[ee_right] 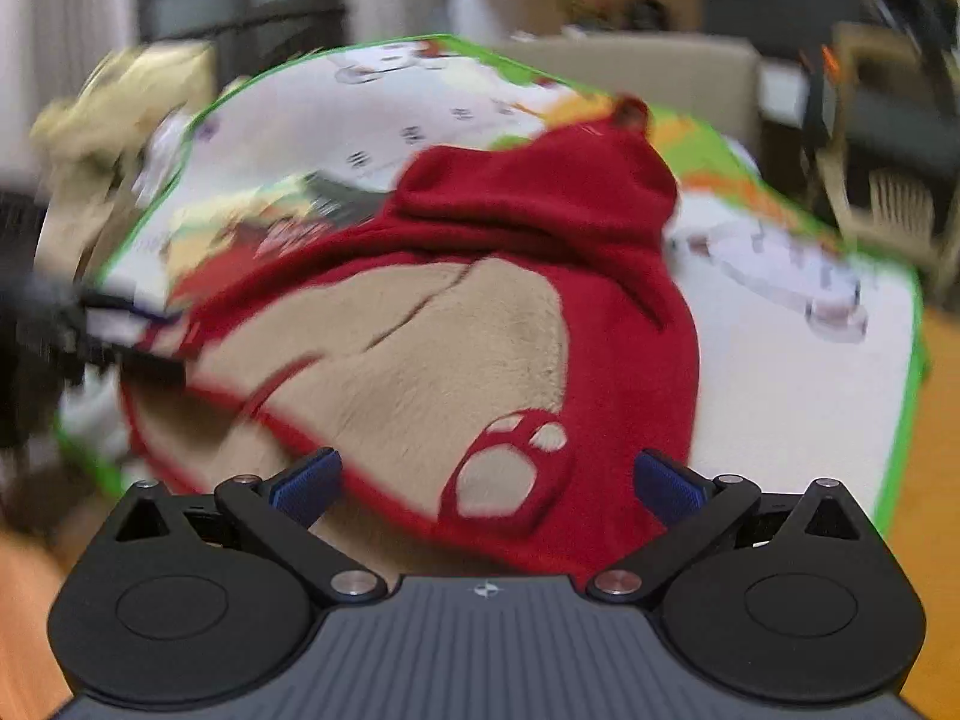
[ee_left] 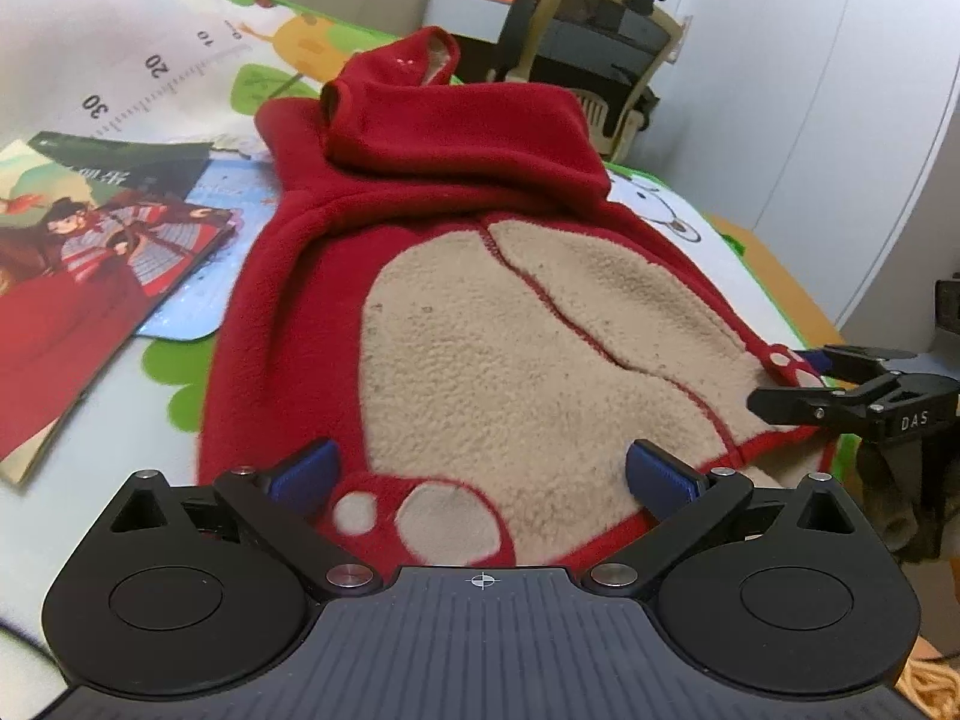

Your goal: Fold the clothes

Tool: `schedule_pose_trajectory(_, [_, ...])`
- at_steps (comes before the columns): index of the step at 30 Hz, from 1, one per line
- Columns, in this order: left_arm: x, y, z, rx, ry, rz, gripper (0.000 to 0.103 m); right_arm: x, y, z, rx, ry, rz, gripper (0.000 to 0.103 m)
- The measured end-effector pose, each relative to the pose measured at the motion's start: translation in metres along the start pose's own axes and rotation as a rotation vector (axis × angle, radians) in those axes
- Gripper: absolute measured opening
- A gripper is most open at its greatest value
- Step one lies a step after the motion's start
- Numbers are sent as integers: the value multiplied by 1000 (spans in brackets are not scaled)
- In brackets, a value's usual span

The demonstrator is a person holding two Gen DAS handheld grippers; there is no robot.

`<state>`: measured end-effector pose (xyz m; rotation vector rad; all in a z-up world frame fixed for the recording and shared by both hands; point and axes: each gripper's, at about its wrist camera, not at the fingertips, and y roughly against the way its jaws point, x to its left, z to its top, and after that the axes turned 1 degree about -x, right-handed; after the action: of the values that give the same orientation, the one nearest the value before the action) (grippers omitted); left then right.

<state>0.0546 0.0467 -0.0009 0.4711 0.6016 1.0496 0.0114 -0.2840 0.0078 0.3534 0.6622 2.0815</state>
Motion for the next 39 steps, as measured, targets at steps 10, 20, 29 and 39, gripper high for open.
schedule_pose_trajectory(10, [-21,53,-29,25,-348,100,103,12,15,-24,67,203,-257,103])
schedule_pose_trajectory(20, [-5,39,-25,27,-356,331,103,-12,-1,16,-89,162,-347,103])
schedule_pose_trajectory(29, [27,-9,59,-88,-269,400,103,-64,-91,66,-47,86,-454,103])
schedule_pose_trajectory(39, [56,-11,81,-147,-150,288,103,-104,-129,69,43,-126,-361,103])
